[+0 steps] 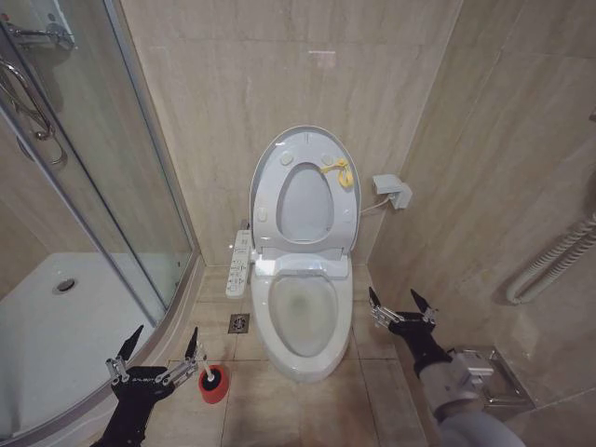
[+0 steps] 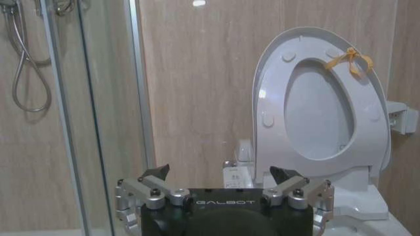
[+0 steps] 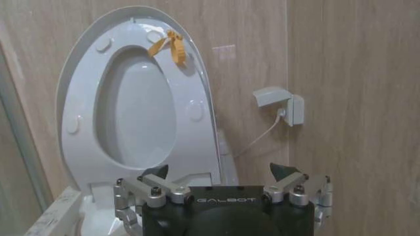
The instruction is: Open the toilet lid, clean the toilet bowl with a toilet brush, close the toilet lid, and flush.
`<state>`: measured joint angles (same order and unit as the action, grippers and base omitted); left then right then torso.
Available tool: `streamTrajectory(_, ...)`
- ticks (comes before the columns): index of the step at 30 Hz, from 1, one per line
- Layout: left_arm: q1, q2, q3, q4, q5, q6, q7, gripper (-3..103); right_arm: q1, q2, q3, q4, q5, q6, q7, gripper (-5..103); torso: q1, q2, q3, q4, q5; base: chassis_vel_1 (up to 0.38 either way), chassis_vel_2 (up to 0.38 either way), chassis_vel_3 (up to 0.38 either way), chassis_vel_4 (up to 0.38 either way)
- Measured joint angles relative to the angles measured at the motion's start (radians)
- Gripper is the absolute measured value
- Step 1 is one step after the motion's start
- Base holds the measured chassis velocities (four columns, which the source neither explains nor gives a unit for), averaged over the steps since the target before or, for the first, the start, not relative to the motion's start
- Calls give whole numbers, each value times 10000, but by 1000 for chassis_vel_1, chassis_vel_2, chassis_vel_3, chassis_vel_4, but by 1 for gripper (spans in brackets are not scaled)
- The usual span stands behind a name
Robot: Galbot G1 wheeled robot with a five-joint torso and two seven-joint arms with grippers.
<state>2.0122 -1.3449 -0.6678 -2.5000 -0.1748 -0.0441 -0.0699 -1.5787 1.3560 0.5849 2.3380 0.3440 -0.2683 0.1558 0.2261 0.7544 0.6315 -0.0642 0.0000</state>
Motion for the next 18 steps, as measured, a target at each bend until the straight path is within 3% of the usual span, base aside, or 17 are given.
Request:
streamTrajectory(5, 0, 0, 0, 0, 0, 0, 1, 100, 1291, -130, -26, -1050, 146, -29, 42, 100, 0, 0, 0, 2, 1, 0, 0, 0, 0)
streamTrajectory(13, 0, 0, 0, 0, 0, 0, 0, 100, 3441, -1154, 16, -2836, 726, 57, 163, 100, 0, -1, 1, 1, 1, 0, 0, 0, 0)
streamTrajectory(18, 0, 0, 1, 0, 0, 0, 0, 100, 4600, -1404, -149, -3614, 990, 71, 209, 100, 1, 0, 1, 1, 1, 0, 0, 0, 0)
